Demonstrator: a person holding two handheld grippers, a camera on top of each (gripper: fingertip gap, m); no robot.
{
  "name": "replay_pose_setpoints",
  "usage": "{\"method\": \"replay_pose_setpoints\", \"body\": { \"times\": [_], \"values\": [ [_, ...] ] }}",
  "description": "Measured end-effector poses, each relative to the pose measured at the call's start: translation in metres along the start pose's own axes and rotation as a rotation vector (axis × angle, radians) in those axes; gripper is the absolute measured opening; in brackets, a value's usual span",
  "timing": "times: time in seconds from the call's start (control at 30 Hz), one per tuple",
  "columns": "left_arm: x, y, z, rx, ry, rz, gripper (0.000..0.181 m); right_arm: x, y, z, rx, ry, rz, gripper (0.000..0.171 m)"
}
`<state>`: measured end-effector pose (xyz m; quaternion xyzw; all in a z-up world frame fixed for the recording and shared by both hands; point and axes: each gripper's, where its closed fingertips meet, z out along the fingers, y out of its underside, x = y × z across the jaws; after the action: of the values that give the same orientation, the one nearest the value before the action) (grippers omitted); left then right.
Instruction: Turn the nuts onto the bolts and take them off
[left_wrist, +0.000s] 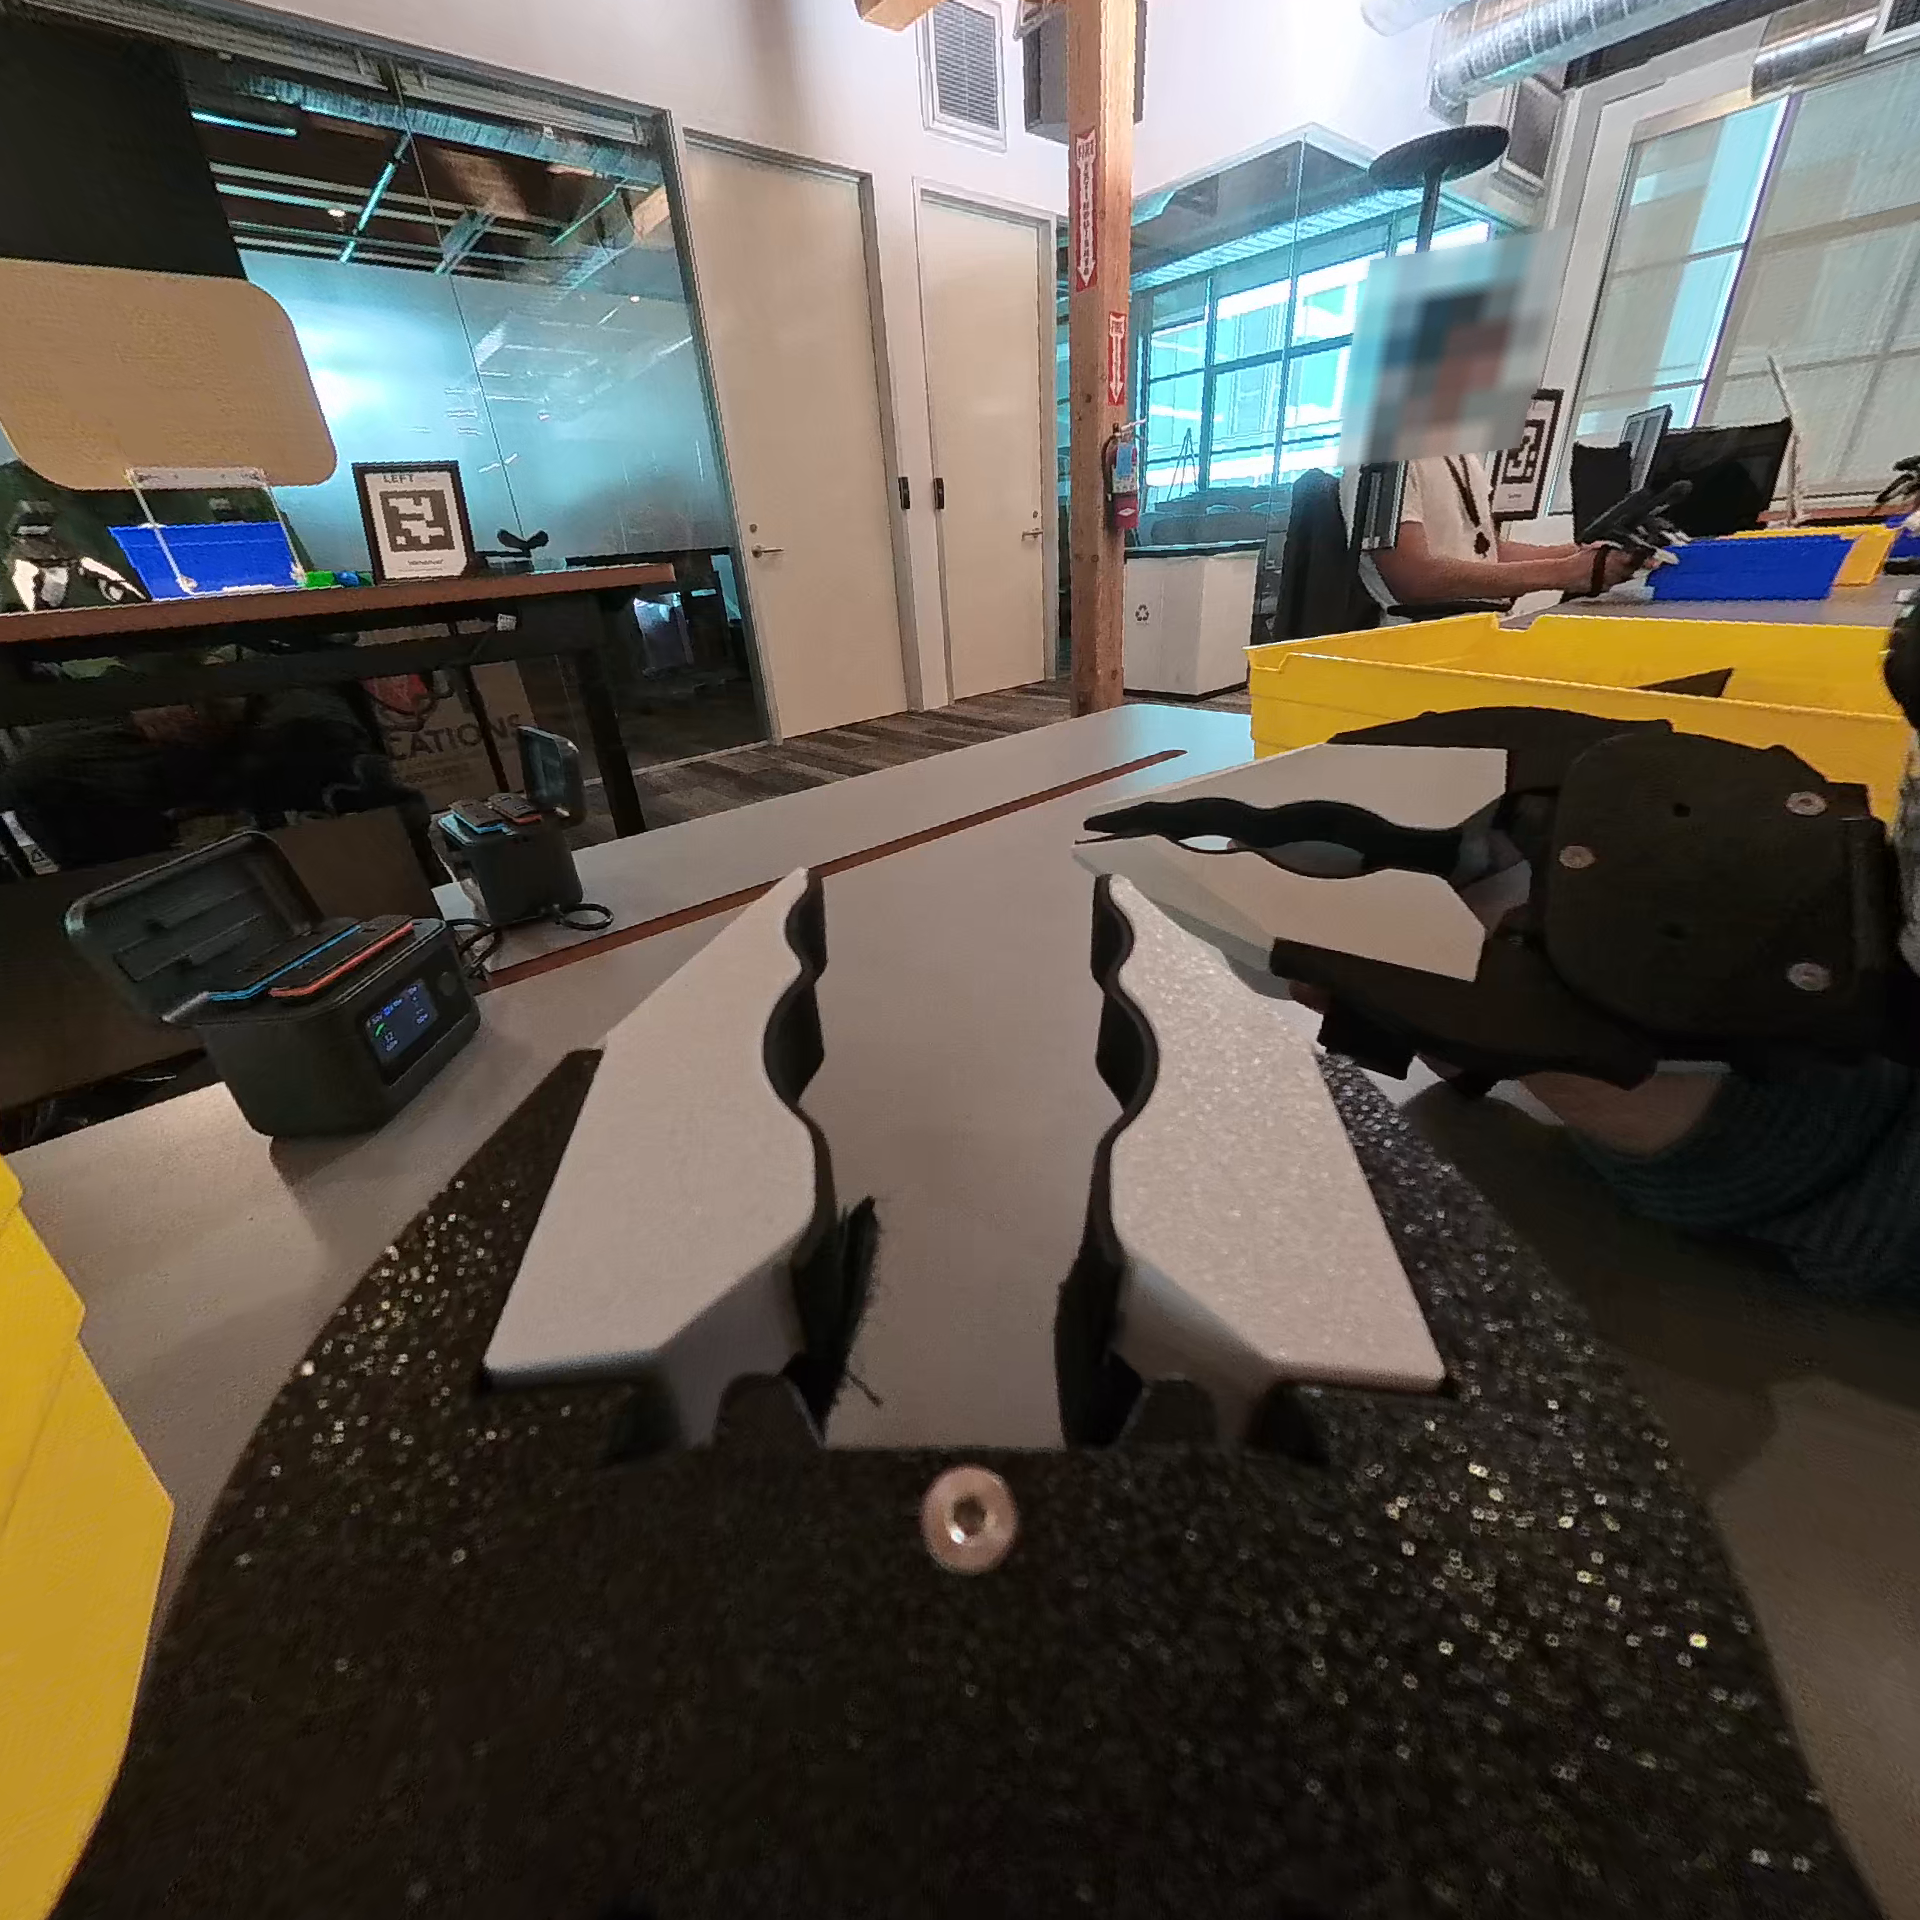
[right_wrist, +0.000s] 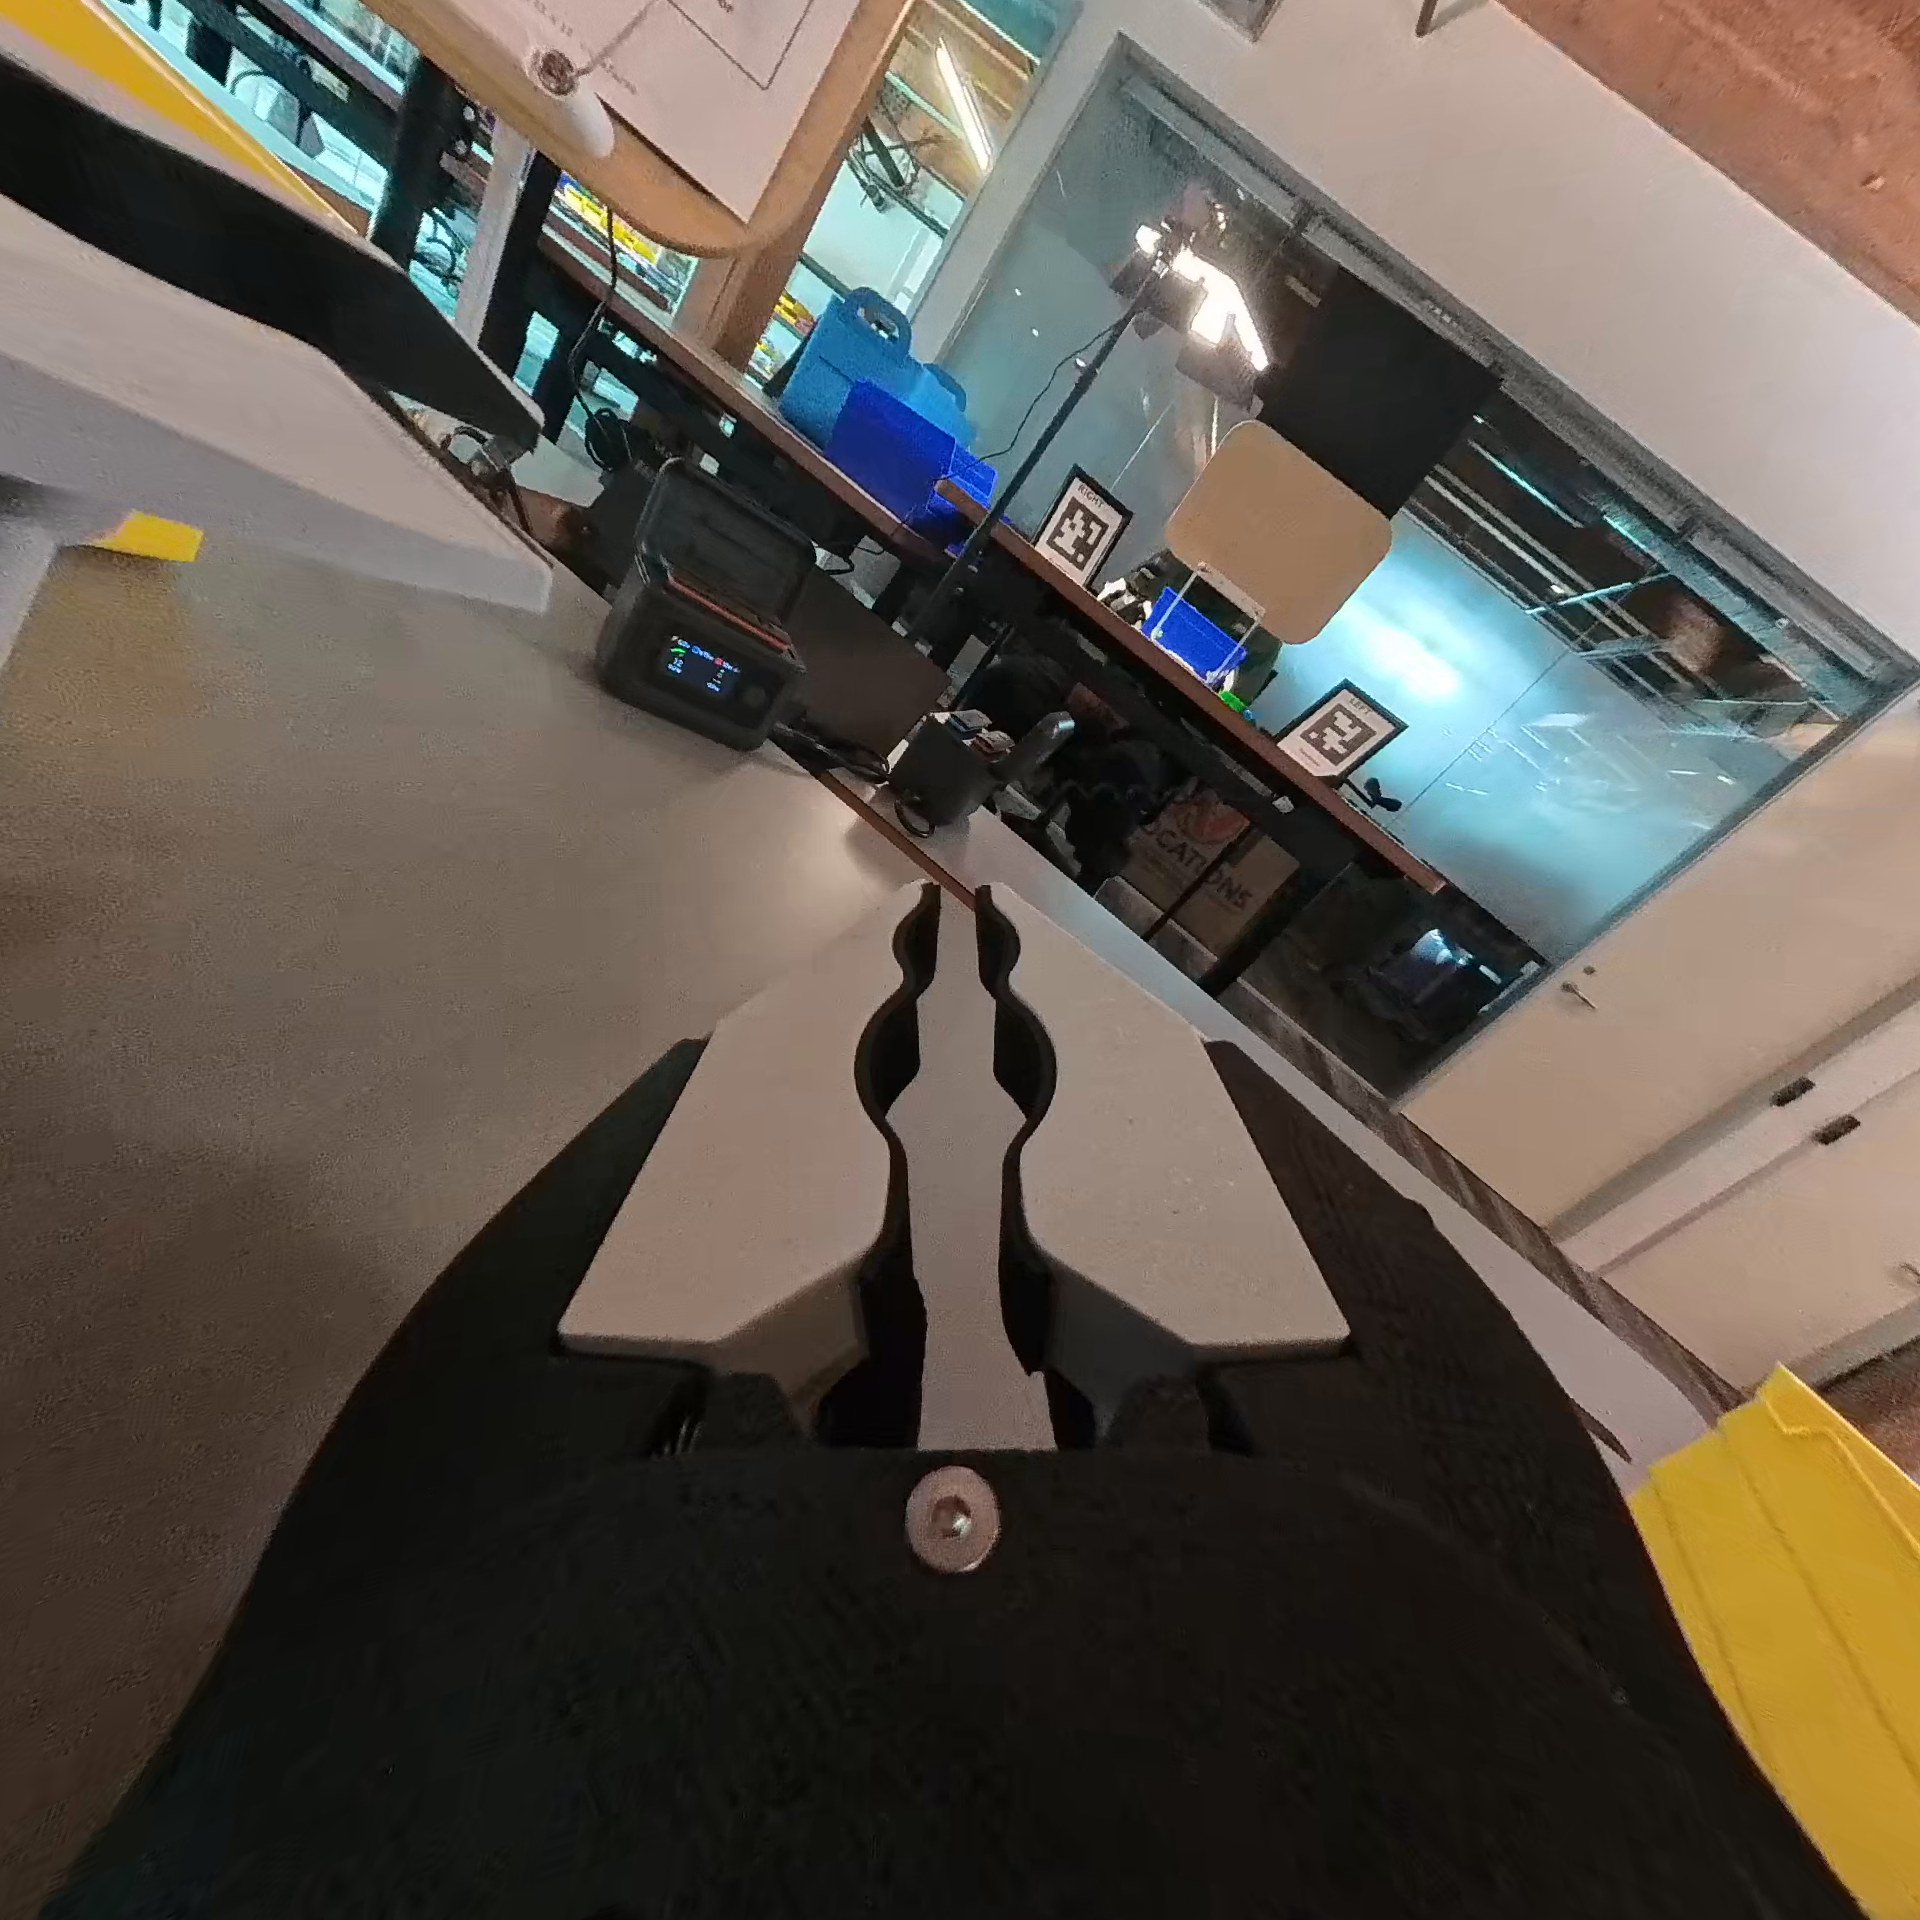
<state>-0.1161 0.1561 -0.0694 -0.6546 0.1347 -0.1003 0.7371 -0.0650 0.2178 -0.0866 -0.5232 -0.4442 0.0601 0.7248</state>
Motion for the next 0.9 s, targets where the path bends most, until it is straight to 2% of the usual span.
{"method": "replay_pose_setpoints", "body": {
  "times": [0.3, 0.4, 0.47, 0.57, 0.7, 0.83, 0.9],
  "values": [
    [0.002, 0.001, 0.000, -0.012, 0.013, -0.004, 0.049, 0.002, -0.004, -0.002, 0.036, 0.009, 0.020, 0.003],
    [0.017, 0.006, 0.000, -0.073, 0.113, -0.049, 0.037, 0.008, -0.009, -0.007, 0.081, 0.031, 0.048, 0.002],
    [0.025, 0.000, -0.002, -0.065, 0.152, -0.033, 0.035, 0.008, -0.010, -0.008, 0.091, 0.024, 0.053, 0.002],
    [0.028, -0.020, -0.011, -0.074, 0.114, 0.063, 0.034, 0.003, -0.010, -0.007, 0.091, 0.006, 0.024, 0.002],
    [0.030, -0.062, -0.053, -0.045, 0.029, 0.026, 0.034, 0.004, -0.010, -0.007, 0.099, 0.001, 0.037, 0.002],
    [-0.001, -0.076, -0.114, -0.092, -0.121, -0.090, 0.037, 0.008, -0.010, -0.006, 0.106, 0.006, 0.059, 0.002],
    [-0.008, -0.084, -0.139, -0.120, -0.053, -0.176, 0.043, 0.007, -0.010, -0.005, 0.107, 0.003, 0.057, 0.002]
  ]
}}
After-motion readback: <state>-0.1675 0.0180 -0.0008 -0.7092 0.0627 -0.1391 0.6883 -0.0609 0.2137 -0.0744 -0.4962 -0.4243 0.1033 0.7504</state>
